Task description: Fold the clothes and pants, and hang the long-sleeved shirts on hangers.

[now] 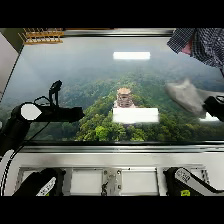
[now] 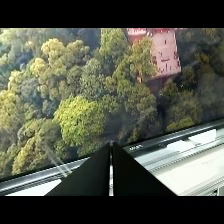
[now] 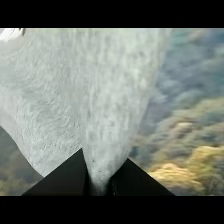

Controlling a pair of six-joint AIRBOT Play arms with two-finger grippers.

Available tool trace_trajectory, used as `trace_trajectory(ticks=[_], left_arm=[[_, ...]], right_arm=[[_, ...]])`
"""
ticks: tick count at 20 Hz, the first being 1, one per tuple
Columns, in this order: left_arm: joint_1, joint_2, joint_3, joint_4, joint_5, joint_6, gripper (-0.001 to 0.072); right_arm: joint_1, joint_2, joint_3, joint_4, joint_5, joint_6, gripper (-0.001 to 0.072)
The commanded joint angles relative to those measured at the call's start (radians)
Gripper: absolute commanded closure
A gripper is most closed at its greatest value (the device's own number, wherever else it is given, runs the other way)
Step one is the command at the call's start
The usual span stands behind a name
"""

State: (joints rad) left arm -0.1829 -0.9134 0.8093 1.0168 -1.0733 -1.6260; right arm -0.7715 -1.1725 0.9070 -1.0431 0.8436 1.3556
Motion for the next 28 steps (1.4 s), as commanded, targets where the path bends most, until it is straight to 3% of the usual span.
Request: trace_trajectory(ticks=[1,3,6,8,9,10,11,16,19,25,28], left_arm=[[0.000,0.000,0.001,0.000,0.010,-0.013,0.0701],[0.000,0.000,0.001,0.001,0.012,-0.013,0.0701],[0.000,0.000,0.001,0.001,0.023,-0.013,0.0701],[0.000,0.000,0.001,0.002,0.027,-0.013,0.0701],[0.000,0.000,0.000,0.003,0.027,-0.013,0.0701],[0.000,0.000,0.000,0.003,0.027,-0.013,0.0701],[0.000,0.000,0.000,0.003,0.027,-0.012,0.0701],[0.000,-0.001,-0.002,0.004,0.029,-0.012,0.0701],[0.000,-0.001,-0.002,0.004,0.031,-0.012,0.0701],[0.000,-0.001,-0.002,0.004,0.038,-0.012,0.0701],[0.000,0.000,-0.002,0.004,0.038,-0.012,0.0701]], right_arm=[[-0.200,0.012,-0.040,-0.039,-0.005,0.015,0.0698],[-0.220,0.012,-0.077,-0.059,0.011,0.020,0.0698],[-0.220,0.013,-0.121,-0.179,0.062,0.115,0.0697],[-0.220,0.013,-0.133,-0.217,0.115,0.114,0.0663],[-0.220,0.015,-0.133,-0.217,0.140,0.109,0.0519],[-0.220,0.023,-0.133,-0.217,0.161,0.092,0.0252],[-0.220,0.041,-0.133,-0.217,0.180,0.061,0.0042],[-0.176,0.348,-0.134,-0.122,0.144,-0.078,0.0047],[0.026,0.512,-0.137,0.004,0.152,-0.078,0.0047],[0.554,0.564,-0.137,0.038,0.148,-0.077,0.0047],[0.695,0.538,-0.137,0.039,0.149,-0.077,0.0047]])
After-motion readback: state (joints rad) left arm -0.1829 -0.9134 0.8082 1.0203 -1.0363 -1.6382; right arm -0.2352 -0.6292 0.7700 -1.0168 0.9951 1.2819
